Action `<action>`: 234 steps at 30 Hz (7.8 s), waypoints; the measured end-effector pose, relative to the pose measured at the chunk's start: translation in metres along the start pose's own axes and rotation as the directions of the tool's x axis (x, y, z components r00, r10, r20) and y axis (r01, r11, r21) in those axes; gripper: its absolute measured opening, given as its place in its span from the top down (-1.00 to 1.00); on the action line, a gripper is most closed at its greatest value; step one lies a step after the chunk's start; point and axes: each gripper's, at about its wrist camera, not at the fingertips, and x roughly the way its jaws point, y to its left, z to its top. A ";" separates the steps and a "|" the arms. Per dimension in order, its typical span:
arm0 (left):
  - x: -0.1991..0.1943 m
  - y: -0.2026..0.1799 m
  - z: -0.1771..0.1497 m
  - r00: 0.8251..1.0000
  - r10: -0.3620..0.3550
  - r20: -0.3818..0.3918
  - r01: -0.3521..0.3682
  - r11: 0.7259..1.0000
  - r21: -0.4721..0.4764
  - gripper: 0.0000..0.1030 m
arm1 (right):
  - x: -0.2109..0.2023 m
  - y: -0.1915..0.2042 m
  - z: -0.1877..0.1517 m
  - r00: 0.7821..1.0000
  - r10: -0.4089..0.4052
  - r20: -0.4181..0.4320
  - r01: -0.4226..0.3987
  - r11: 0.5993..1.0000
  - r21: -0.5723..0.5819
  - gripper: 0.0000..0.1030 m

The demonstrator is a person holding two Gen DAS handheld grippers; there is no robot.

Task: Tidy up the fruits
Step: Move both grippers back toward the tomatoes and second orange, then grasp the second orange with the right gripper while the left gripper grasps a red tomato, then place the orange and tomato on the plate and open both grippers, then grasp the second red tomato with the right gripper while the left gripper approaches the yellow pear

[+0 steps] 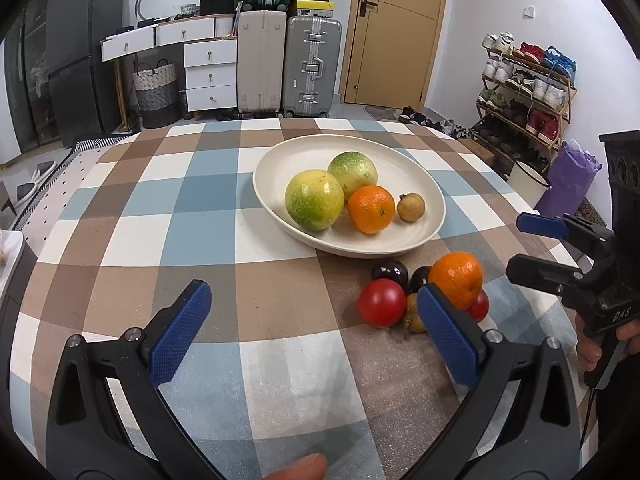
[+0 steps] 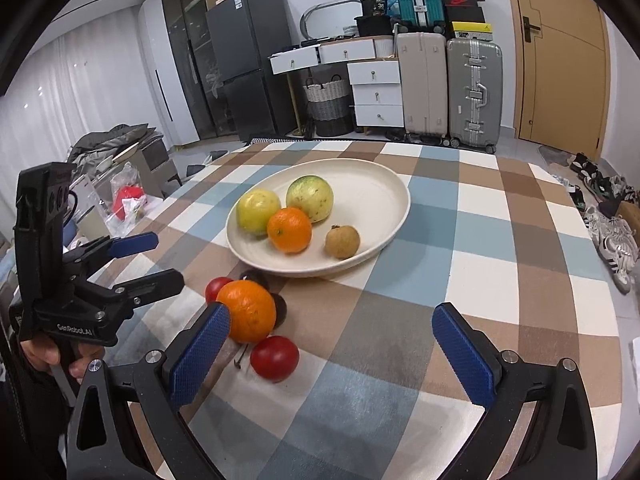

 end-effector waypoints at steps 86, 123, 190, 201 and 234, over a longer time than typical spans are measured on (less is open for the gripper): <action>0.042 -0.011 -0.001 0.955 -0.259 -0.144 0.246 0.963 -0.108 0.46 | 0.020 0.010 0.002 0.994 0.108 -0.015 -0.106 0.991 0.079 0.23; 0.014 -0.009 0.034 0.995 -0.097 0.012 0.097 0.995 -0.022 0.46 | 0.011 0.003 0.036 0.997 0.070 0.043 -0.072 0.996 0.053 0.23; 0.007 -0.007 0.026 0.996 0.027 0.080 -0.026 1.000 -0.010 -0.99 | 0.020 -0.013 0.039 0.996 -0.026 0.085 0.019 0.997 0.080 -0.99; -0.005 -0.022 0.010 0.998 0.013 0.061 -0.014 1.000 0.017 -0.99 | 0.005 0.001 0.018 0.998 -0.043 0.056 0.042 0.999 0.021 -0.99; 0.017 -0.042 -0.006 0.996 0.002 -0.093 0.009 0.994 0.109 -0.98 | 0.028 0.001 -0.018 0.985 -0.007 -0.173 0.001 0.999 -0.037 -0.99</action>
